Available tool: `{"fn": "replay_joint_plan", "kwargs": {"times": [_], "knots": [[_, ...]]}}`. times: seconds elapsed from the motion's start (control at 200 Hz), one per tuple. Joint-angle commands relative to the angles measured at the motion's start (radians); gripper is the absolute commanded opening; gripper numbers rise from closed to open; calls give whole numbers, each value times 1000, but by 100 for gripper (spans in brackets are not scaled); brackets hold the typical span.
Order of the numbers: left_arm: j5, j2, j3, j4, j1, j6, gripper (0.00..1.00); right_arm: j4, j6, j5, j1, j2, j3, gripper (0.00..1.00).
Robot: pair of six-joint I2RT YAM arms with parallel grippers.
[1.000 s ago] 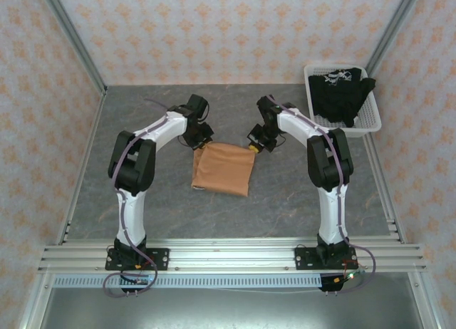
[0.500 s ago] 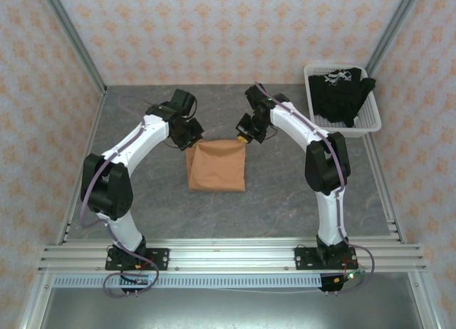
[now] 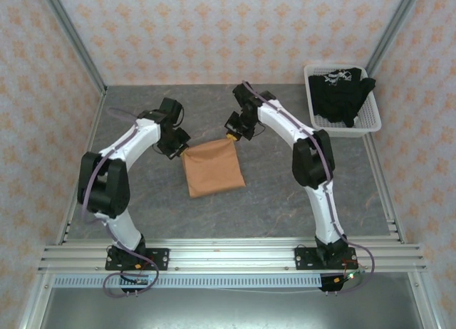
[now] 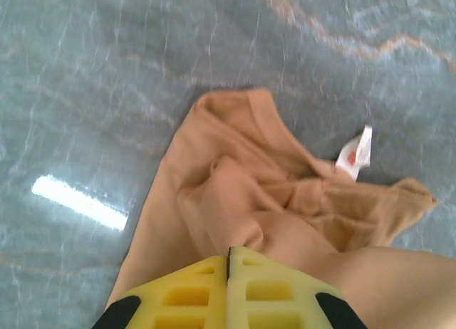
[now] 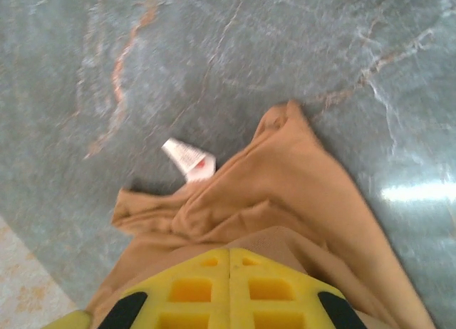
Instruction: Fold and stack the t-shirts
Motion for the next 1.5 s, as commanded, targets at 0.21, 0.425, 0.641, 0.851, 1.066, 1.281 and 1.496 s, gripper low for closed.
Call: {"fn": "replay_joint_plan", "kwargs": {"times": [0.21,0.425,0.641,0.851,1.066,1.281,1.496], "knots": [[-176,217,157,-123,50,76,36,0,-36,73,-26,127,154,28],[-340,-4,103,-138,45,24,67,-62,-80,143,-31,19,142,48],[-181,-183,-37,17,-63,-46,50,123,-11,129,9,-218,-193,42],[-78,-82,-92,151,-66,-90,30,237,56,77,75,-203,-273,18],[-95,98,15,143,-16,-18,30,280,77,73,71,-59,-203,12],[-74,257,72,138,24,26,29,232,83,81,57,95,-122,10],[-71,304,180,74,43,68,34,230,79,67,53,76,-91,14]]}}
